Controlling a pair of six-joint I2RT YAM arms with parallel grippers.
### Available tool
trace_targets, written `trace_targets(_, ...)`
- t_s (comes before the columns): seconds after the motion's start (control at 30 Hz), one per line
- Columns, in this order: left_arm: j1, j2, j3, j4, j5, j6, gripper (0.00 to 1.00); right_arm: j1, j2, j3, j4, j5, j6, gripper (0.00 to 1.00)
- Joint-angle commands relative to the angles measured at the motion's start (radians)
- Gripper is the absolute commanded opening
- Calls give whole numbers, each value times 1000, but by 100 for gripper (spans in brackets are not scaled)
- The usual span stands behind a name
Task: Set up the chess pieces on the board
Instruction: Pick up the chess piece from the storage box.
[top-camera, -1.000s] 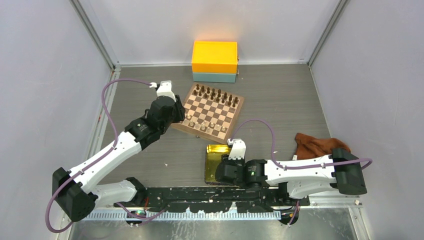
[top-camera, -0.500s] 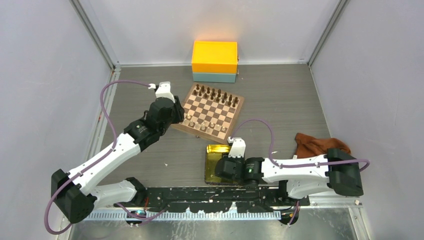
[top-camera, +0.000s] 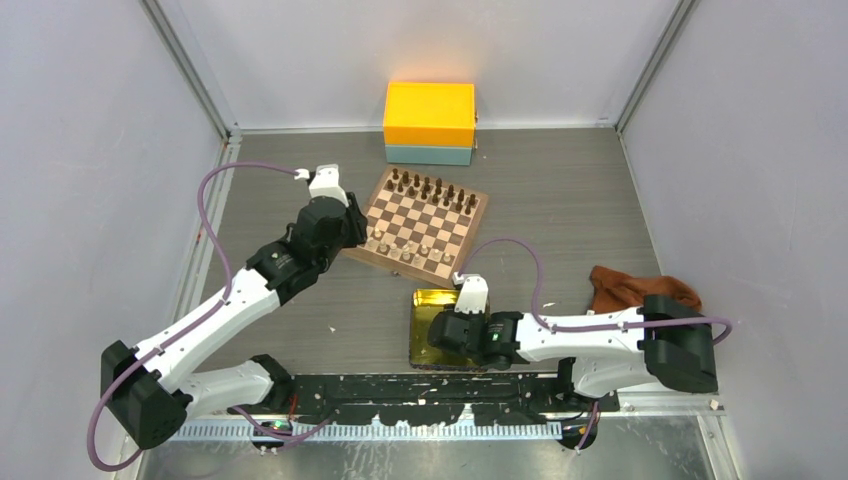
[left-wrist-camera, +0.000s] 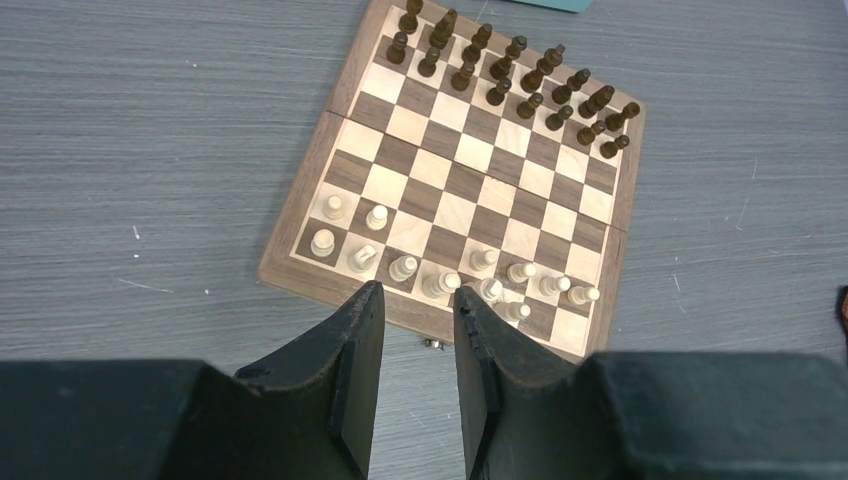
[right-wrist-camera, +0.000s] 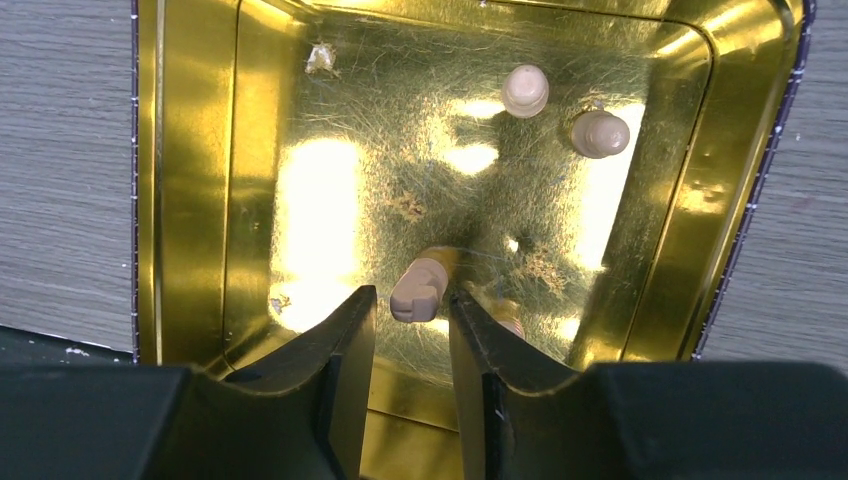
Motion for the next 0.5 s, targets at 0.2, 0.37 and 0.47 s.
trace_targets(0.2,-4,-25,-5,57,-30,-8,33,-8,0,8,1,15,-8,25)
trace_targets(0.37,-3,-22,-4,56,-30,-9,33,-7,8,18,-15,23,-22,14)
trace_targets(0.47,-3,-27,-2,52,-33,-9,33,-8,8,26,-26,24,-30,12)
